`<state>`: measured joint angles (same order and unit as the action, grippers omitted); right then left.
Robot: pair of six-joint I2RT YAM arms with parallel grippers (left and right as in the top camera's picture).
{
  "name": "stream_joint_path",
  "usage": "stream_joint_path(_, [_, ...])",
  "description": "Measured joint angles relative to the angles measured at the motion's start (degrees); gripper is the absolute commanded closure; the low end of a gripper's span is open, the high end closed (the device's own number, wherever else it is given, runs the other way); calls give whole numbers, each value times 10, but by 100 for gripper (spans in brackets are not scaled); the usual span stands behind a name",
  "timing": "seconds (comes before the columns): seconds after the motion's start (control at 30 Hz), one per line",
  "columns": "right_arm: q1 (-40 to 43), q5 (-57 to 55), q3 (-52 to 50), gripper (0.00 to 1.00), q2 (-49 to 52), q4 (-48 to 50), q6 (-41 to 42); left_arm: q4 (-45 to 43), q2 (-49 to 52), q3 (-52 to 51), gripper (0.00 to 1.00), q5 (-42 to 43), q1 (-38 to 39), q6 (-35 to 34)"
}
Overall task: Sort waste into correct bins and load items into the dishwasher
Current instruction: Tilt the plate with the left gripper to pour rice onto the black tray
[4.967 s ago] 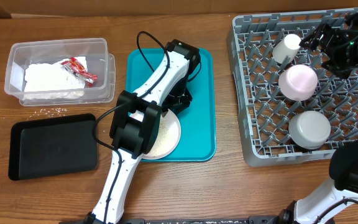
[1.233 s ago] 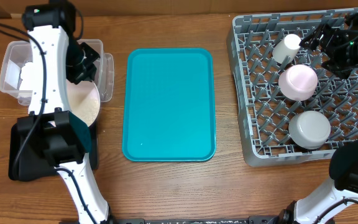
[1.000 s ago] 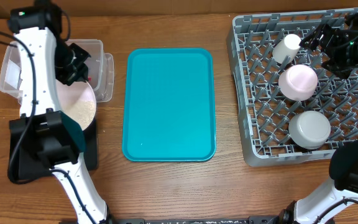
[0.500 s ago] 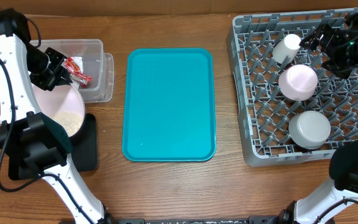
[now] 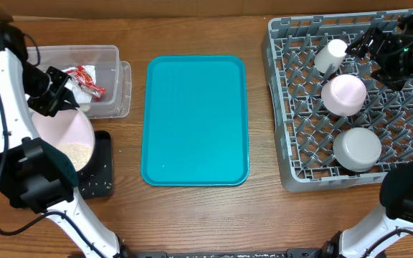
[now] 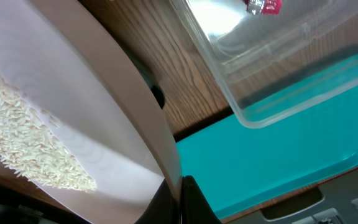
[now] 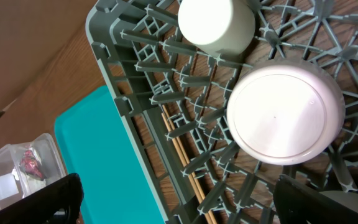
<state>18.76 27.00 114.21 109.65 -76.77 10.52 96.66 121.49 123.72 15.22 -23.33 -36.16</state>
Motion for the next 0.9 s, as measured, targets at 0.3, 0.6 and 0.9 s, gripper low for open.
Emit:
stream_joint_path(0.3, [0, 0, 0, 0, 0, 0, 0, 0, -1, 0, 96, 62, -24, 62])
stream_joint_path(0.6, [0, 0, 0, 0, 0, 0, 0, 0, -1, -8, 96, 115, -57, 104])
stream_joint_path(0.9, [0, 0, 0, 0, 0, 0, 0, 0, -2, -60, 96, 154, -92, 139])
